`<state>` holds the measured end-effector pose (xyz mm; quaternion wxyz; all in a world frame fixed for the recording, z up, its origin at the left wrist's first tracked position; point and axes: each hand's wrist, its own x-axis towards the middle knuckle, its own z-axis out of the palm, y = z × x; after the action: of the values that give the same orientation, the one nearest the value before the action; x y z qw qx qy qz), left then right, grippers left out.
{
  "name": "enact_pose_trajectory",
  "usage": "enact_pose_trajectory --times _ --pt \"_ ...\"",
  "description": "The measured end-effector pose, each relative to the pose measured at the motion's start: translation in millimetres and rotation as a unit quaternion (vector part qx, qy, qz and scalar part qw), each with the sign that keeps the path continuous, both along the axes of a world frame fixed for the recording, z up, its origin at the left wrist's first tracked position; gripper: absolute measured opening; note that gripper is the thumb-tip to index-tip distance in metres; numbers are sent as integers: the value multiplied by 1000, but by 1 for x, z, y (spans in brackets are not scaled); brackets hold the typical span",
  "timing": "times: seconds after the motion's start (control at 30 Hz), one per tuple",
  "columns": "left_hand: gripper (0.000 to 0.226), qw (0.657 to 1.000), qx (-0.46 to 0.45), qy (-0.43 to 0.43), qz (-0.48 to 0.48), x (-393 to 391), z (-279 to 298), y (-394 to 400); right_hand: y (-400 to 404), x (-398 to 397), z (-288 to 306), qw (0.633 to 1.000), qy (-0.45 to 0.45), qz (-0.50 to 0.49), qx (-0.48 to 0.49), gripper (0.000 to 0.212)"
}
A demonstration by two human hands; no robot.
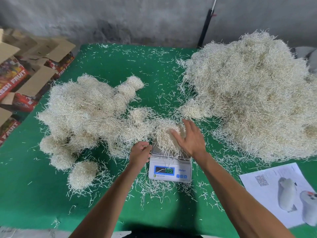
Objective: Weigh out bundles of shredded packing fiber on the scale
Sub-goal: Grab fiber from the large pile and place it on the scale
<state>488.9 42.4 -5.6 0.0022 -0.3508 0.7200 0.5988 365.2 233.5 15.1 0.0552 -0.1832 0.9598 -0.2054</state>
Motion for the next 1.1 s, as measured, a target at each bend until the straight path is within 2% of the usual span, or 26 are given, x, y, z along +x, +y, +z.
enact_pose_trajectory --times 0.1,0.2,0.3,0.37,0.4,0.47,0.5,0.57,0.6,0.67,0.7,0.73,0.77,0.8,0.83,0.87,0.9,0.93,0.97,1.0,1.03,1.07,1.1 --pt "30 1000 15 9 1 0 1 1 -13 -6 -4 1000 -21 -2 3 123" --pt "31 998 61 15 16 5 4 -1 -37 -6 -18 996 -82 0 33 114" --pt "45 977 205 14 60 10 12 -3 -61 15 -26 993 -84 28 74 88" --pt "57 943 324 6 78 13 20 -5 -83 37 -23 991 -86 99 17 77" --pt "62 950 306 11 57 12 22 -8 -94 50 -18 983 -105 145 -35 74" --pt "64 986 161 40 29 14 26 -20 -110 77 -9 957 -128 227 -125 65" --pt "56 996 76 43 17 15 23 -28 -113 90 -5 944 -140 247 -167 61" --pt "37 999 0 54 11 21 19 -35 -119 105 2 923 -155 237 -262 53" --pt "35 998 14 46 31 23 25 -31 -123 106 6 923 -138 216 -287 50" --pt "34 996 53 72 8 23 34 -28 -132 96 15 946 -72 152 -279 58" --pt "31 997 31 66 -41 26 45 -28 -134 87 19 952 -61 111 -277 59" --pt "39 993 30 42 -105 29 51 -21 -134 78 22 949 -80 78 -295 56" --pt "60 992 68 26 -107 27 49 -25 -132 74 23 940 -110 62 -317 51" --pt "84 985 173 21 -21 17 55 -32 -129 74 23 932 -131 63 -332 50" --pt "100 990 132 27 39 12 53 -47 -128 78 24 929 -127 85 -336 49" --pt "101 985 146 33 88 12 65 -52 -130 86 22 927 -109 120 -338 46" --pt "85 992 82 43 81 14 61 -52 -134 95 21 923 -82 159 -341 42" --pt "60 987 116 60 93 12 66 -49 -139 103 22 916 -57 189 -348 38" --pt "43 989 108 63 73 12 64 -45 -146 106 25 914 -41 198 -351 38" --pt "40 986 154 42 41 12 69 -39 -151 103 28 914 -39 186 -358 41" --pt "41 996 88 14 -27 17 70 -37 -153 95 31 918 -40 162 -360 44" --pt "42 995 86 5 -54 20 76 -40 -152 87 34 922 -35 142 -358 46" --pt "41 995 1 21 -103 23 69 -46 -149 82 35 927 -34 134 -349 45"
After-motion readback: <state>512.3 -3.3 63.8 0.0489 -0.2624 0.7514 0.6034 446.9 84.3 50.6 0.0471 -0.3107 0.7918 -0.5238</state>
